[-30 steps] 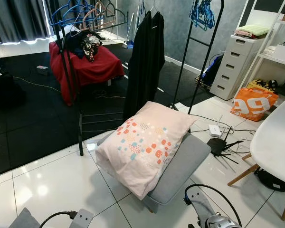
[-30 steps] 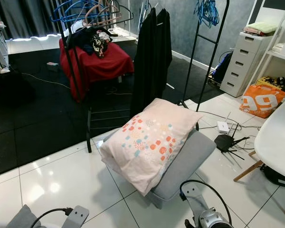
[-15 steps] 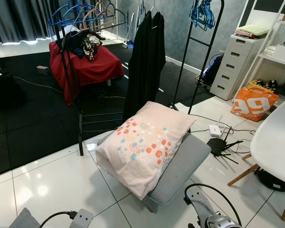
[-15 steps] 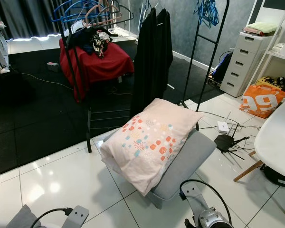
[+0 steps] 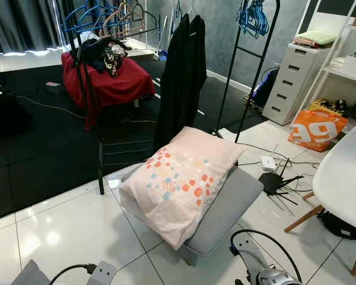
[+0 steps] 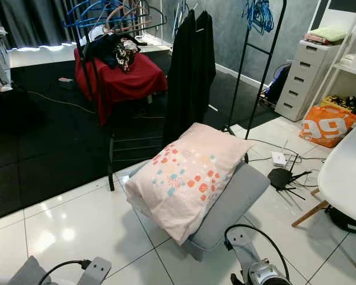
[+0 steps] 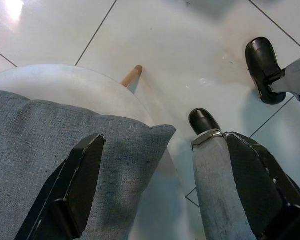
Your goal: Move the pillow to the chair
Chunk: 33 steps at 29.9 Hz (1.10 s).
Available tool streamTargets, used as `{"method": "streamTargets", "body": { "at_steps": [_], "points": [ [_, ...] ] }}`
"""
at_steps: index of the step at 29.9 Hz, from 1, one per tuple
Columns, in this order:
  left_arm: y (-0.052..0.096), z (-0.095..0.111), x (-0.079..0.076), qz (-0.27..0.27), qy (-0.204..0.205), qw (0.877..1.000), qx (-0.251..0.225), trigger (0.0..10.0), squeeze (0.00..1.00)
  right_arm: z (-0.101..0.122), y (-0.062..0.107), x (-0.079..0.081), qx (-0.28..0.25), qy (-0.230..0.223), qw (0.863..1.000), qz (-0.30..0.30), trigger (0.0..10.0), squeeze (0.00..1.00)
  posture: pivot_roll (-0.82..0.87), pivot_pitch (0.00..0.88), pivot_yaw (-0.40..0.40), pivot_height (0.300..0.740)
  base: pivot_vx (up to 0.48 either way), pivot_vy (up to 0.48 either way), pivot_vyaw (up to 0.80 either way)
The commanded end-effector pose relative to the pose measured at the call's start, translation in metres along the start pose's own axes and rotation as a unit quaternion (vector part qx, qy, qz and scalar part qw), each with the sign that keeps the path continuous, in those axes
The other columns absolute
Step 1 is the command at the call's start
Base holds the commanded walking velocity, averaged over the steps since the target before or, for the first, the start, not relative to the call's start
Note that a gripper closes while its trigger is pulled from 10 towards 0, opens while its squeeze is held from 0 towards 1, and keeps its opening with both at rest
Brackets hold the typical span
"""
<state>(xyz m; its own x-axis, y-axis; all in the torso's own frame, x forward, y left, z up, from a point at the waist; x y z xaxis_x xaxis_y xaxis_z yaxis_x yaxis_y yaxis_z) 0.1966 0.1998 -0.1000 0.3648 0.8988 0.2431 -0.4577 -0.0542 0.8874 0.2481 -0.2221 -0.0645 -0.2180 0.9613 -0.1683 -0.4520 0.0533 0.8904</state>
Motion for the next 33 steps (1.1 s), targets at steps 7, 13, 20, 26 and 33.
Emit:
{"method": "streamTargets", "body": {
  "at_steps": [7, 13, 20, 26, 33],
  "points": [
    [0.0000, -0.0001, 0.0002, -0.001, 0.000, 1.000, 0.002, 10.0, 0.00, 0.0057, 0.0010, -0.0031, -0.009, 0.005, 1.000, -0.003, 10.0, 0.00, -0.09, 0.003, -0.063, 0.740, 0.000, 0.000, 0.00],
    [0.0000, 0.0001, 0.0002, -0.002, 0.000, 1.000, 0.002, 10.0, 0.00, 0.0059, 0.0010, -0.0030, -0.009, 0.006, 1.000, -0.003, 10.0, 0.00, -0.09, 0.003, -0.063, 0.740, 0.000, 0.000, 0.00],
    [0.0000, 0.0004, 0.0008, -0.002, -0.001, 1.000, 0.002, 10.0, 0.00, 0.0065, 0.0010, -0.0027, -0.010, 0.005, 1.000, -0.003, 10.0, 0.00, -0.09, 0.005, -0.058, 0.740, 0.000, 0.000, 0.00],
    [0.0000, 0.0007, 0.0007, -0.001, 0.000, 1.000, 0.001, 10.0, 0.00, 0.0068, 0.0011, -0.0029, -0.010, 0.005, 1.000, -0.003, 10.0, 0.00, -0.08, 0.000, -0.064, 0.740, 0.000, 0.000, 0.00],
    [0.0000, 0.0006, 0.0007, -0.001, 0.001, 1.000, 0.001, 10.0, 0.00, 0.0066, 0.0010, -0.0025, -0.010, 0.005, 1.000, -0.003, 10.0, 0.00, -0.08, 0.000, -0.061, 0.740, 0.000, 0.000, 0.00]
  ]
}}
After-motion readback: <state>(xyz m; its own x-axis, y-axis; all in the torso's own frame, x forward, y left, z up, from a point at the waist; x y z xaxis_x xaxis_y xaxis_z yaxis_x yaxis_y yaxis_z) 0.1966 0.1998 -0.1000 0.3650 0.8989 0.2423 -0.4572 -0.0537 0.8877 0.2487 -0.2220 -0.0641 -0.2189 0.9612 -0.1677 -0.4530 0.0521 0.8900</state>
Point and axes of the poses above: a point about 5 cm out from each wrist's last joint towards the gripper, its own y axis pointing back from the gripper into the wrist, its own z axis along the axis of the wrist's last joint, x = y × z, the point moved 2 cm from there along -y, pointing out of the wrist towards the gripper, and after that the axes turned 6 degrees about -y, right-handed, at the moved point
